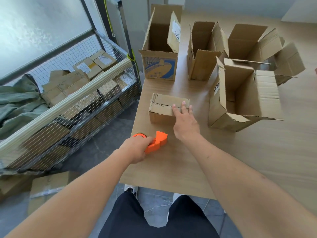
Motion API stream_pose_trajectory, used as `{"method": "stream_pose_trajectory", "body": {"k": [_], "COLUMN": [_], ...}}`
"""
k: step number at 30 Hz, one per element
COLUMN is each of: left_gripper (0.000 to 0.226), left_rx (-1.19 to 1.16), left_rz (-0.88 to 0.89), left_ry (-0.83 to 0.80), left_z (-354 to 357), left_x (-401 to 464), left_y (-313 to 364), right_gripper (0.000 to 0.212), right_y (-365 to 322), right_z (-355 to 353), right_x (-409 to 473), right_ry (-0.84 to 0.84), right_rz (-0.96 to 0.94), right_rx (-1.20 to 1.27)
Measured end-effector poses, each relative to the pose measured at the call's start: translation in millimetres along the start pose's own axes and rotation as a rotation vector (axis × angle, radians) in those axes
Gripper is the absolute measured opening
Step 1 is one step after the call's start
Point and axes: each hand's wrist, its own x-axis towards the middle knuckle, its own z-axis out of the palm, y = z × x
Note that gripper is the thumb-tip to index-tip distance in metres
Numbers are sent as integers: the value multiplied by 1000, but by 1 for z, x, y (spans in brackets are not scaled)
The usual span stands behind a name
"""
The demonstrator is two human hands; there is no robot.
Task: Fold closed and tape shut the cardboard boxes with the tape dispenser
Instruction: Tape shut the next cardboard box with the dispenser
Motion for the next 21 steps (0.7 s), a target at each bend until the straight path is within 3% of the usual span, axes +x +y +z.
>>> {"method": "stream_pose_trajectory", "body": {"k": [6,10,14,18,21], "left_gripper": [41,27,22,21,22], "left_rx": [-8,44,84,110,113], "left_rz": [103,359,431,446,436], "left_ry": [218,489,716,778,763], "left_z": [-7,-22,-42,-66,-80], "left_x": [-21,-33,-27,-16,-6], "left_y": [-23,-35,-35,-35,-33], "right_gripper": [82,81,75,50,45], "right_y": [-1,-6,-10,-6,0], "right_z": [-7,-11,-16,-24,-28], "right_x": [4,8,10,16,19], "right_ry": [-41,-54,-56,16,64], "right_rz": [8,33,59,9,-39], "right_rx": [-26,-43,-77,-168,-205]}}
